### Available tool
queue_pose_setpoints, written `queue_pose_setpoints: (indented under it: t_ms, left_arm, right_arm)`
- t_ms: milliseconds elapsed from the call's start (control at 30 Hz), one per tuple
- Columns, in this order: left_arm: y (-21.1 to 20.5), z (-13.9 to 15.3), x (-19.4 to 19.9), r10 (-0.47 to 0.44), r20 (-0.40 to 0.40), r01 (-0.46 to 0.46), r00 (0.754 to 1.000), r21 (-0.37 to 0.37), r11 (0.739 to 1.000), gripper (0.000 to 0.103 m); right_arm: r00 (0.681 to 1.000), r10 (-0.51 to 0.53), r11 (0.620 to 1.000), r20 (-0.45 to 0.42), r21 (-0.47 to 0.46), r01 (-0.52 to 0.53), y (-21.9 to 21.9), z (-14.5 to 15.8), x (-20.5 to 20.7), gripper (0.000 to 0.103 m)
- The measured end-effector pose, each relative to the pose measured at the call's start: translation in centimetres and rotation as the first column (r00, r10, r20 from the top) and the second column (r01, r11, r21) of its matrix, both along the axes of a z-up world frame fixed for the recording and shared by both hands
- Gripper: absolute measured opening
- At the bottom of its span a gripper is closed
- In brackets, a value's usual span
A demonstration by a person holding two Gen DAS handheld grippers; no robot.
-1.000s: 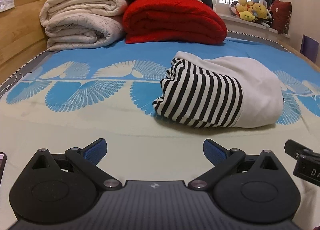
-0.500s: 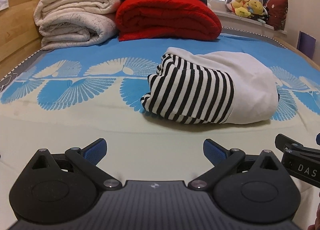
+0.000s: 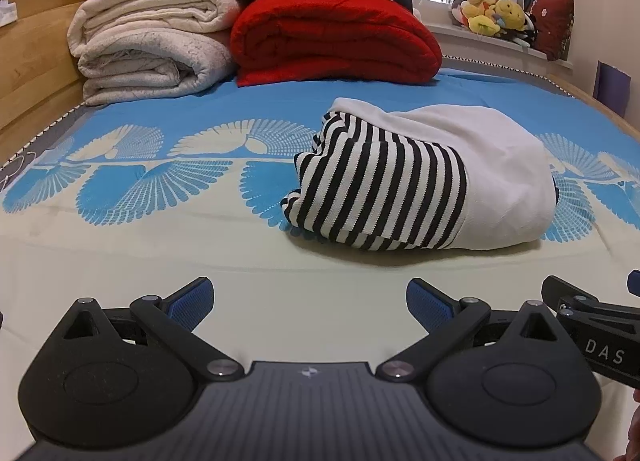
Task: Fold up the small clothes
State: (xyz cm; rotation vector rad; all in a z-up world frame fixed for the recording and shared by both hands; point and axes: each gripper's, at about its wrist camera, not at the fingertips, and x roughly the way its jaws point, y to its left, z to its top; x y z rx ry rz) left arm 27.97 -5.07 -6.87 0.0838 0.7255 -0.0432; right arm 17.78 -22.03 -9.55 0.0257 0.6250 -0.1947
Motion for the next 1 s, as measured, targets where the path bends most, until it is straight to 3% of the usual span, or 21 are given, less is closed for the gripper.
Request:
queue_pose_setpoints:
  t_ms: [1000]
  left_arm:
    - [-0.03,-0.29,-0.01,-0.003,0.000,0.003,1.000,0.014,1.000,0.102]
  right_arm:
    - [1.000,-0.002,1.000,-0.010,0.005,0.003,0.00,-0.20,0.02,0.099]
